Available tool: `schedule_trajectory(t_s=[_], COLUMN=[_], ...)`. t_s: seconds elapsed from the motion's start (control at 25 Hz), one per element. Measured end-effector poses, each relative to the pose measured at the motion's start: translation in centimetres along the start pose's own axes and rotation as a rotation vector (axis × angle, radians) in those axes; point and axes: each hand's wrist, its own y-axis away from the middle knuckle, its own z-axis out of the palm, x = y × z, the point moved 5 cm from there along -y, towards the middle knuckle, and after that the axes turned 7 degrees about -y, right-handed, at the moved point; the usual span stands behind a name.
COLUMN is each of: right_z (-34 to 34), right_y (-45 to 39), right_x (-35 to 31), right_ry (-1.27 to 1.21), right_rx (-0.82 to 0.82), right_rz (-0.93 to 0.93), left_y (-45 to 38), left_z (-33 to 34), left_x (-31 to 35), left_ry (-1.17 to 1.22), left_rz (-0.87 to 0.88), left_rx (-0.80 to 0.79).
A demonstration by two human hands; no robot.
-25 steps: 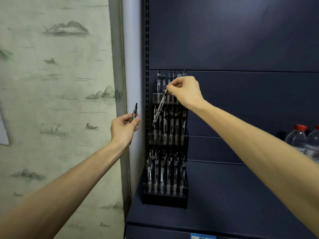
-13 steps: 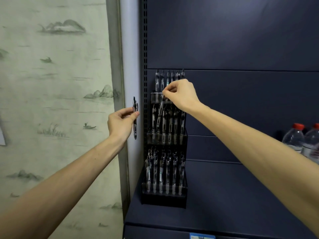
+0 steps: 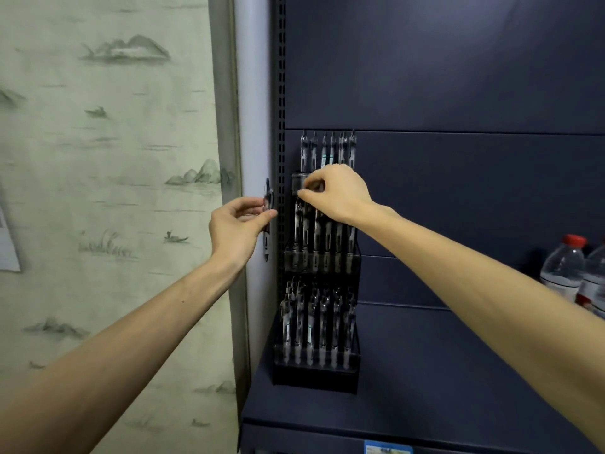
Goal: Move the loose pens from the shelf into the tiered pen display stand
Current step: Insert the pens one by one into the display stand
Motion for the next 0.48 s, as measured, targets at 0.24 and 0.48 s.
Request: schedule_trajectory(t_s=[0.24, 0.48], right_z=[1.7, 2.2], right_y=[0.3, 0.4], right_x=[-2.6, -2.5], right_ry=[-0.411, -0.497], right_rx=[-0.072, -0.087], right_rz=[-0.035, 0.036], left_y=[1.2, 2.0], left_z=[-0.1, 0.5], left_x=[-0.1, 0.2], left_ry=[0.081, 0.095], left_rz=[-0.051, -0.05], left_rx=[-0.02, -0.097])
